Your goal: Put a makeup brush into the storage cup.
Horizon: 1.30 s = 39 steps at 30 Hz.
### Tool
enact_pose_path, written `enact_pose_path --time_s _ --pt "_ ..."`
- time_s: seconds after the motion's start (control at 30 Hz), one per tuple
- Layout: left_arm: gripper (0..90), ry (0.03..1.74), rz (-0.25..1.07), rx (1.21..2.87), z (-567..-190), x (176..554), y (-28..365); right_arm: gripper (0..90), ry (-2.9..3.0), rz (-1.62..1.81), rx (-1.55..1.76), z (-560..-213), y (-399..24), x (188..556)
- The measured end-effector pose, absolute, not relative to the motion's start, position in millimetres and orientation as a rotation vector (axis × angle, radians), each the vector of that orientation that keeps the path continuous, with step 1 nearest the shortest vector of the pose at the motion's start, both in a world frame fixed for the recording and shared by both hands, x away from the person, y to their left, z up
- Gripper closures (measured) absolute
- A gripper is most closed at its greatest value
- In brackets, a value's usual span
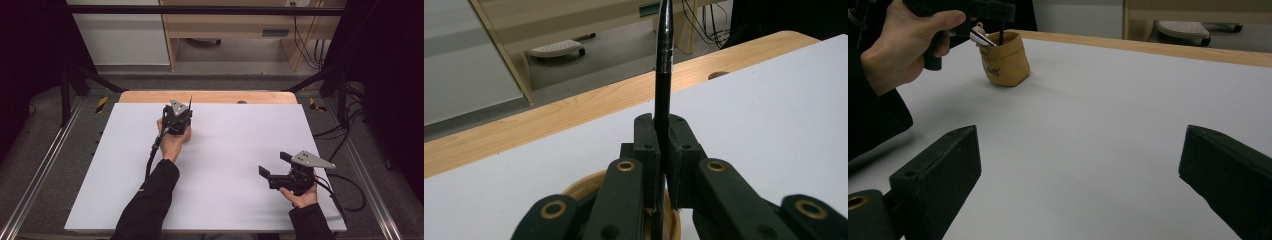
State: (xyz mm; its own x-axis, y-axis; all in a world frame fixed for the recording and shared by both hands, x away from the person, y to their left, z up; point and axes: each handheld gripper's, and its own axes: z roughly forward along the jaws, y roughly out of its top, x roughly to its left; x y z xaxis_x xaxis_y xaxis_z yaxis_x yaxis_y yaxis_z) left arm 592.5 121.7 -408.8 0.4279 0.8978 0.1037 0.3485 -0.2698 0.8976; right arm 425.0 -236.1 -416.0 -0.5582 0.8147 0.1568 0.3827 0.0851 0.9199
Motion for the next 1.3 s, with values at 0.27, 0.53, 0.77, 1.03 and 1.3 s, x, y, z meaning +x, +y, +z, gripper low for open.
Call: enact_pose_path --time_s 0.27,0.53,0.77,1.03,1.3 --pt "84.1 1.082 0.8 1.835 -413.6 590.4 121.1 4.4 1.974 1.474 1.181 -416.3 -235.7 425.2" --pt "76.0 1.083 0.794 1.848 -412.5 589.0 120.1 4.4 1.977 1.48 1.185 -416.3 -235.2 425.1" --pt "67.3 1.063 0.766 1.793 -399.0 581.2 128.5 4.4 1.974 1.481 1.183 -415.9 -235.9 425.2" --pt "49.6 0.987 0.703 1.725 -376.0 565.0 146.0 4.3 1.972 1.477 1.184 -415.4 -236.9 425.6" --pt "35.8 0.914 0.655 1.733 -361.2 546.6 157.1 4.1 1.962 1.473 1.185 -414.0 -238.9 425.4"
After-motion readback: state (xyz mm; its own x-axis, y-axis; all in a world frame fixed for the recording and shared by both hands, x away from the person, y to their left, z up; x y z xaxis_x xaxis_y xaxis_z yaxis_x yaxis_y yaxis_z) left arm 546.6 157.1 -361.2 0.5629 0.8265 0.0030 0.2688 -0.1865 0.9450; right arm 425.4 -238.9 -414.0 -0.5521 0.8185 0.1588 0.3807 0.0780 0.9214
